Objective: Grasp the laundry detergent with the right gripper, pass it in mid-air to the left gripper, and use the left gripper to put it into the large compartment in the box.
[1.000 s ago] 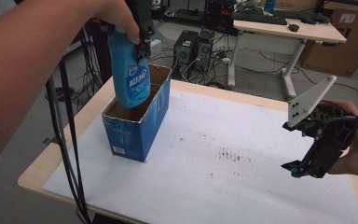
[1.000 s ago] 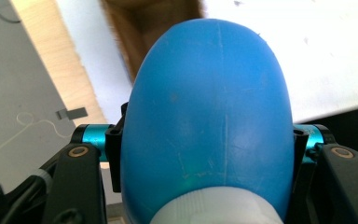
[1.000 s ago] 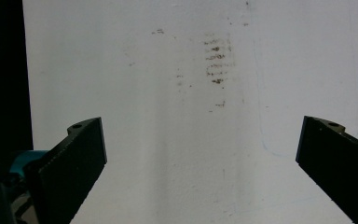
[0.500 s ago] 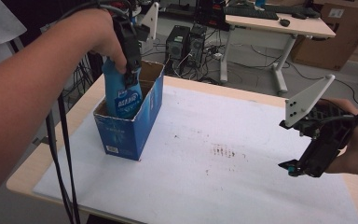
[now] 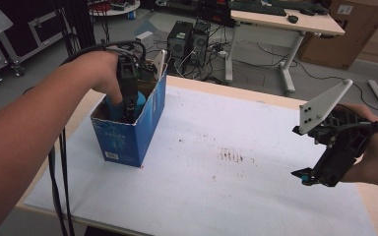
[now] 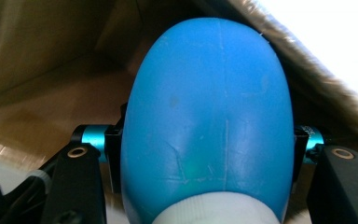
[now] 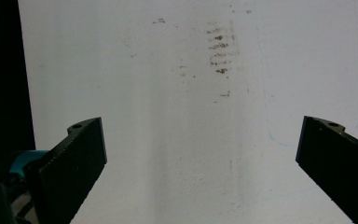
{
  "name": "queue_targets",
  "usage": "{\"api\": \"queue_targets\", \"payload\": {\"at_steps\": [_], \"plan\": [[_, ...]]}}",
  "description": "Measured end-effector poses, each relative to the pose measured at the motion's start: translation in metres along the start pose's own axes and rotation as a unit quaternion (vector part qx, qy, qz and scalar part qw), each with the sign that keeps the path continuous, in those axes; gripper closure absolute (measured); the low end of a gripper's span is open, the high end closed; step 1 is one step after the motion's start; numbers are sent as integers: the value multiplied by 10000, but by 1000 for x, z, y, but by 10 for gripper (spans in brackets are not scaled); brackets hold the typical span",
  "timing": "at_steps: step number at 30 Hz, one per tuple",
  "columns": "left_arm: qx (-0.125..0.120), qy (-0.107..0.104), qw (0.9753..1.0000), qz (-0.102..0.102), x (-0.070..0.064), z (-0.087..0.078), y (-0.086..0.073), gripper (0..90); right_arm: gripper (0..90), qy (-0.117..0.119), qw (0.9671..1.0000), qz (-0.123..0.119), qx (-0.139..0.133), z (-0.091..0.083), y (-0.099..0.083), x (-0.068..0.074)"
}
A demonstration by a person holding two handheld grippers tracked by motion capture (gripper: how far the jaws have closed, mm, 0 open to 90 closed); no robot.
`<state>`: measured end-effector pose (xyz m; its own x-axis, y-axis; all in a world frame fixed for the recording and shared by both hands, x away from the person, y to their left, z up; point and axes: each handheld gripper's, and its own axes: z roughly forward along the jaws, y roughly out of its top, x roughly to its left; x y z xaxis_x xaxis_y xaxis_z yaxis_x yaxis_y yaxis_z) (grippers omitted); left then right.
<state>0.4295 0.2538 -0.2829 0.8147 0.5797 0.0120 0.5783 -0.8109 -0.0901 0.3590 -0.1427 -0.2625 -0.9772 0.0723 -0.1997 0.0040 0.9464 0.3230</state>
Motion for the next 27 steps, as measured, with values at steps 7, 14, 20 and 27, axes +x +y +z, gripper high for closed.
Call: {"api": "queue_targets", "payload": {"at_steps": [7,14,20,27], "plan": [[-126,-50,9999,16,4,7,0,379,7,16,10000,-21,33,4,1,3],[-119,-244,9995,-141,6,5,-2,325,7,21,10000,-18,42,5,1,3],[-107,-355,9988,-330,10,-4,-5,303,7,38,10000,-10,49,6,0,3],[-136,-297,9987,-382,10,-26,-8,282,7,51,10000,-12,8,7,1,3]]}}
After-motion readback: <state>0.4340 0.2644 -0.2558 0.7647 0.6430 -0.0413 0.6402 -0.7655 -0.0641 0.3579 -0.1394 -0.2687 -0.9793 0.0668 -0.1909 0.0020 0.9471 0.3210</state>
